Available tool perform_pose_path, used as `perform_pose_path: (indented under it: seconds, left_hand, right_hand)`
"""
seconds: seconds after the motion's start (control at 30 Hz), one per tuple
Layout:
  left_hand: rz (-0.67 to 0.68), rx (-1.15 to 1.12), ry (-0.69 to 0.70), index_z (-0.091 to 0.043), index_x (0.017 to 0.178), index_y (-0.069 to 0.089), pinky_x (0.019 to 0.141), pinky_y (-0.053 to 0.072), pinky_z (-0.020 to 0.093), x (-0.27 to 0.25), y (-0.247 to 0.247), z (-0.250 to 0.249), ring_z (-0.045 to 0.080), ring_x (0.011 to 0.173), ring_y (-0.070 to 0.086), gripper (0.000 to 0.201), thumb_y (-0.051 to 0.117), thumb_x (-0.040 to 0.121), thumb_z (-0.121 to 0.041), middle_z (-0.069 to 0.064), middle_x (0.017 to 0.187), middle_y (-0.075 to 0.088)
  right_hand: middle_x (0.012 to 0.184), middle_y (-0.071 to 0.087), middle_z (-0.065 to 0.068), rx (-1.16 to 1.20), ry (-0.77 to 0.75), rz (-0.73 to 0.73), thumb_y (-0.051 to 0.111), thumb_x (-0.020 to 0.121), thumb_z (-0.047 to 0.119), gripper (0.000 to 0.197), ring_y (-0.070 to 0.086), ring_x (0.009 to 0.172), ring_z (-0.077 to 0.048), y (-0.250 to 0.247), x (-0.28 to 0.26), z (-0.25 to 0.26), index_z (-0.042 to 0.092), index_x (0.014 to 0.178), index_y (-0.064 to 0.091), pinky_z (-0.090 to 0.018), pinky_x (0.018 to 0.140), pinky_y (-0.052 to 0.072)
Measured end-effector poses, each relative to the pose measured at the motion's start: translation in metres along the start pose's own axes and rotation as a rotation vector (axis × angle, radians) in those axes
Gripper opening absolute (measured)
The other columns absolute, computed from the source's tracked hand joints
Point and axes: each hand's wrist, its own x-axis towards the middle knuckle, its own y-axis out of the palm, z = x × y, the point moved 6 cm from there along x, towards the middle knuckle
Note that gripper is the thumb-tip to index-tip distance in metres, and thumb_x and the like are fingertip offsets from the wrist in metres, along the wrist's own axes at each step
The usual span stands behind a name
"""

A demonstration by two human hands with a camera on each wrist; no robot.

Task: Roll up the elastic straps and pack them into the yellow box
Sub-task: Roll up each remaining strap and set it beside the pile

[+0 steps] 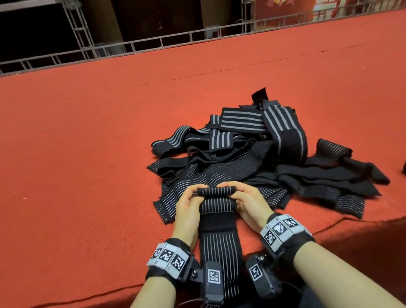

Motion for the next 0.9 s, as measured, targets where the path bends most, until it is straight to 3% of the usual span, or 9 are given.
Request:
perform_pose_path:
  seconds: [0.13,0.2,0.3,0.33,0.4,0.5,0.67,0.8,0.9]
  left_hand:
    - [0.011,-0.075,0.001,-0.013,0.091,0.063,0.077,0.049,0.03,-0.001,0.001,-0.001,0.015,0.082,0.059,0.017,0.047,0.098,-0.015,0.002,0.085,0.062]
    - [0.027,-0.031,0.053,-0.011,0.095,0.062,0.081,0.051,0.03,-0.002,0.0,-0.001,0.016,0.087,0.06,0.006,0.057,0.094,-0.013,0.003,0.09,0.064]
    - [0.013,-0.016,0.045,-0.013,0.109,0.061,0.086,0.053,0.031,0.0,-0.003,0.004,0.021,0.097,0.065,0.018,0.059,0.092,-0.006,0.009,0.104,0.068]
    - [0.009,-0.046,0.026,-0.013,0.116,0.059,0.089,0.053,0.033,0.0,-0.004,0.005,0.021,0.101,0.065,0.025,0.058,0.092,-0.004,0.011,0.11,0.068]
    - [-0.005,-0.106,-0.016,-0.012,0.125,0.055,0.094,0.051,0.038,0.0,-0.004,0.007,0.024,0.108,0.065,0.034,0.058,0.093,-0.003,0.013,0.116,0.068]
    - [-0.005,-0.067,-0.012,-0.005,0.119,0.061,0.096,0.051,0.041,0.0,-0.006,0.008,0.028,0.108,0.065,0.027,0.059,0.093,-0.008,0.012,0.113,0.07]
    - [0.026,0.044,0.045,-0.008,0.108,0.067,0.091,0.053,0.034,-0.002,-0.001,0.003,0.025,0.104,0.067,0.018,0.058,0.095,-0.016,0.007,0.106,0.073]
    - [0.062,0.12,0.041,-0.012,0.124,0.058,0.099,0.049,0.037,0.002,0.001,0.009,0.018,0.111,0.064,0.029,0.054,0.098,-0.024,0.002,0.119,0.068]
    - [0.096,0.113,0.048,-0.016,0.116,0.059,0.094,0.051,0.033,0.001,0.002,0.006,0.017,0.105,0.065,0.02,0.05,0.099,-0.012,0.005,0.114,0.068]
  right_hand:
    - [0.096,0.07,-0.012,0.059,-0.018,0.04,0.036,0.084,-0.005,0.038,0.063,0.096,-0.023,0.004,-0.005,0.007,0.004,0.084,0.073,-0.029,0.085,0.048]
    - [0.098,0.071,-0.011,0.043,-0.019,0.047,0.043,0.089,0.002,0.031,0.064,0.096,-0.021,0.004,-0.007,0.009,0.005,0.09,0.074,-0.028,0.083,0.049]
    - [0.071,0.061,-0.016,-0.09,-0.006,0.018,0.058,0.089,0.008,0.03,0.055,0.058,-0.014,0.001,-0.003,-0.001,0.018,0.115,0.07,-0.02,0.058,0.045]
    - [0.07,0.057,-0.024,-0.108,0.002,0.007,0.064,0.085,0.014,0.035,0.05,0.057,-0.018,0.0,0.0,-0.005,0.022,0.119,0.067,-0.021,0.058,0.043]
    - [0.1,0.066,-0.028,-0.092,0.022,0.004,0.071,0.076,0.024,0.039,0.052,0.08,-0.026,-0.001,0.003,-0.01,0.023,0.115,0.067,-0.033,0.072,0.044]
    - [0.11,0.07,-0.018,-0.145,-0.012,0.014,0.063,0.089,0.013,0.019,0.062,0.093,-0.032,0.001,0.0,-0.007,0.013,0.107,0.069,-0.038,0.08,0.05]
    - [0.112,0.07,-0.015,-0.085,-0.03,0.031,0.053,0.094,0.002,0.023,0.066,0.106,-0.029,0.001,-0.002,-0.003,0.003,0.115,0.062,-0.04,0.092,0.052]
    - [0.103,0.071,-0.008,-0.083,-0.051,0.046,0.052,0.092,-0.005,0.023,0.068,0.096,-0.019,0.003,-0.004,0.001,0.005,0.11,0.061,-0.029,0.08,0.055]
    - [0.093,0.069,-0.003,-0.084,-0.027,0.036,0.051,0.089,-0.011,0.027,0.067,0.087,-0.017,0.002,-0.004,0.002,0.009,0.103,0.064,-0.027,0.073,0.054]
